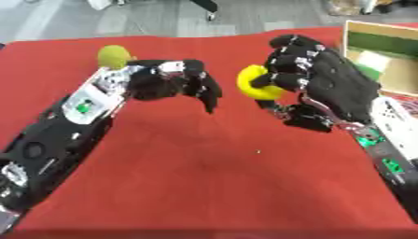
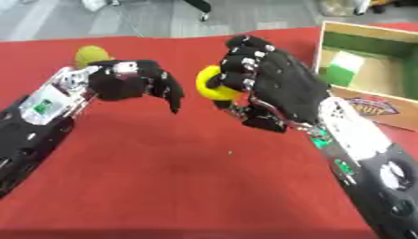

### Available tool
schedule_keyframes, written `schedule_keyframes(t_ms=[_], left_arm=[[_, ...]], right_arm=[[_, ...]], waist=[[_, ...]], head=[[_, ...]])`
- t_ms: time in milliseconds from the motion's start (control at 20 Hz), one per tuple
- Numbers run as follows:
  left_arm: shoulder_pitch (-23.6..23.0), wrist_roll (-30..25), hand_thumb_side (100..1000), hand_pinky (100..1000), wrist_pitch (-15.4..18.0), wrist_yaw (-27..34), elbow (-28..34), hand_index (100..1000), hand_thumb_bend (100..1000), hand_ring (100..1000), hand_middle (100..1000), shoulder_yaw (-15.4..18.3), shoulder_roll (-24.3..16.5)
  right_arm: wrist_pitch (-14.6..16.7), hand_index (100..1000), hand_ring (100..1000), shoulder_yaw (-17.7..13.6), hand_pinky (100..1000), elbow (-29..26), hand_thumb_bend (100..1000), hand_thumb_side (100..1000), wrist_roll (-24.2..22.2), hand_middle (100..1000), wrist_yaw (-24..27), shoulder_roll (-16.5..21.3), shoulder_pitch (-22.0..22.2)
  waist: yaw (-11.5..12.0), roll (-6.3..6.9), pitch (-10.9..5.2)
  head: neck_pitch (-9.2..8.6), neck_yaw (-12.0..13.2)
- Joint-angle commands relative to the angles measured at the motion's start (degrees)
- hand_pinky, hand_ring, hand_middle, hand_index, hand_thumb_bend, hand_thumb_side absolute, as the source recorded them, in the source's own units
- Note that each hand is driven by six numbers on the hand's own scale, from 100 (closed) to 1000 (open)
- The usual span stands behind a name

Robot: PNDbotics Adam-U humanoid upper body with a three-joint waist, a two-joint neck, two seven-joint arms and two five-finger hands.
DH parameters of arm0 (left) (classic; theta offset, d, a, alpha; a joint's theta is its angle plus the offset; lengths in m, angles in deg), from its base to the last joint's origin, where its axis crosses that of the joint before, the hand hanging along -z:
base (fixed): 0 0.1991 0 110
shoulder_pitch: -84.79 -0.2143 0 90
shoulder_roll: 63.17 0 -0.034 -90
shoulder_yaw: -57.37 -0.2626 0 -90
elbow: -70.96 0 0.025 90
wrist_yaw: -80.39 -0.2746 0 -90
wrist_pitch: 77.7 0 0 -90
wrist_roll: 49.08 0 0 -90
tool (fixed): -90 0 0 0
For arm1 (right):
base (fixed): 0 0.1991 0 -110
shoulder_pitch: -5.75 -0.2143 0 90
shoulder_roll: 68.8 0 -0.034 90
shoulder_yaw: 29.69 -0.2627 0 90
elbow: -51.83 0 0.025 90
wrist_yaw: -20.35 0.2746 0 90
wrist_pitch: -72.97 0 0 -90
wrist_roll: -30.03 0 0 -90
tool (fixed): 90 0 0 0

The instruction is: Pick up the objects with one hand, pass them to the other hand, and then place them into the box on the other side of the table.

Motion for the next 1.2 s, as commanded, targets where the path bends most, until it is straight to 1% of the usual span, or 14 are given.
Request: schedule_keyframes(t_ms=[50,250,400,450,550,600,650,700,750,800,850,900,1000,1200], left_arm=[[-0.70,2.62,1000,848,4.86,-0.86,-1.07,795,279,686,636,5.58,-5.67],[-5.37,8.64,1000,832,6.62,2.99,0.03,783,256,654,601,11.90,-9.41],[-9.04,12.00,984,834,6.60,5.63,2.89,802,252,654,601,15.24,-10.68],[-10.08,12.64,983,834,6.51,6.03,3.83,804,252,655,601,16.02,-10.87],[-11.98,13.47,975,835,6.09,6.51,5.31,808,260,655,601,17.32,-10.83],[-12.71,13.75,974,835,5.75,6.68,5.76,808,263,654,600,17.83,-10.64],[-13.26,13.97,973,835,5.34,6.80,6.12,808,263,654,600,18.24,-10.41],[-13.61,14.15,970,835,4.98,6.87,6.36,807,267,654,600,18.55,-10.19],[-13.91,14.34,969,835,4.61,6.93,6.49,807,267,653,599,18.85,-9.82],[-14.11,14.50,969,835,4.30,6.92,6.61,807,266,654,599,19.11,-9.51],[-14.26,14.63,969,835,4.07,6.84,6.68,807,266,654,599,19.29,-9.28],[-14.39,14.76,971,835,3.89,6.69,6.67,807,264,654,599,19.43,-9.14],[-14.53,14.98,971,835,3.70,6.33,6.58,808,261,654,600,19.62,-9.02],[-14.87,15.50,974,834,3.75,5.52,6.16,807,257,654,599,20.07,-9.01]], right_arm=[[-2.89,603,599,-3.25,748,0.76,100,100,0.82,181,1.04,2.66,0.29],[-7.87,603,589,-9.04,751,3.93,100,100,2.71,192,1.50,8.67,1.88],[-11.42,615,603,-13.32,757,10.97,100,100,4.81,197,1.43,13.49,2.37],[-11.60,623,604,-14.29,763,13.85,100,100,5.49,203,1.35,14.79,2.18],[-10.08,710,668,-15.89,796,20.40,100,100,6.42,263,1.11,16.97,1.45],[-8.55,758,706,-16.53,809,23.95,100,100,6.34,316,1.28,17.75,0.94],[-6.65,768,715,-17.17,812,27.54,100,100,5.94,332,1.59,18.32,0.25],[-5.18,862,776,-17.77,830,30.56,100,114,5.42,527,1.78,18.74,-0.38],[-4.31,904,802,-18.42,839,33.85,138,375,4.36,646,1.77,19.18,-1.15],[-4.04,924,815,-19.10,844,36.78,198,509,3.41,704,1.62,19.48,-2.00],[-4.32,933,821,-19.70,846,39.15,228,564,2.70,730,1.42,19.63,-2.74],[-5.15,954,843,-20.29,859,41.16,293,687,2.19,809,1.27,19.72,-3.35],[-6.81,966,857,-20.93,869,43.23,332,753,1.89,867,1.22,19.86,-3.98],[-9.47,971,872,-21.53,876,42.77,348,777,2.16,896,2.38,20.24,-3.70]], waist=[[-0.13,-0.25,-1.44],[0.05,-0.20,-1.58],[0.58,-0.34,-1.67],[0.79,-0.39,-1.70],[1.27,-0.53,-1.76],[1.56,-0.57,-1.78],[1.83,-0.58,-1.81],[2.05,-0.58,-1.82],[2.36,-0.56,-1.84],[2.62,-0.51,-1.85],[2.82,-0.47,-1.86],[2.97,-0.43,-1.86],[3.09,-0.39,-1.85],[2.94,-0.40,-1.84]], head=[[-0.14,0.20],[-0.14,-0.27],[-0.14,-0.91],[-0.14,-1.10],[-0.14,-1.49],[-0.14,-1.71],[-0.14,-1.89],[-0.14,-2.03],[-0.14,-2.26],[-0.14,-2.46],[-0.14,-2.60],[-0.14,-2.73],[-0.14,-2.82],[-0.14,-2.58]])
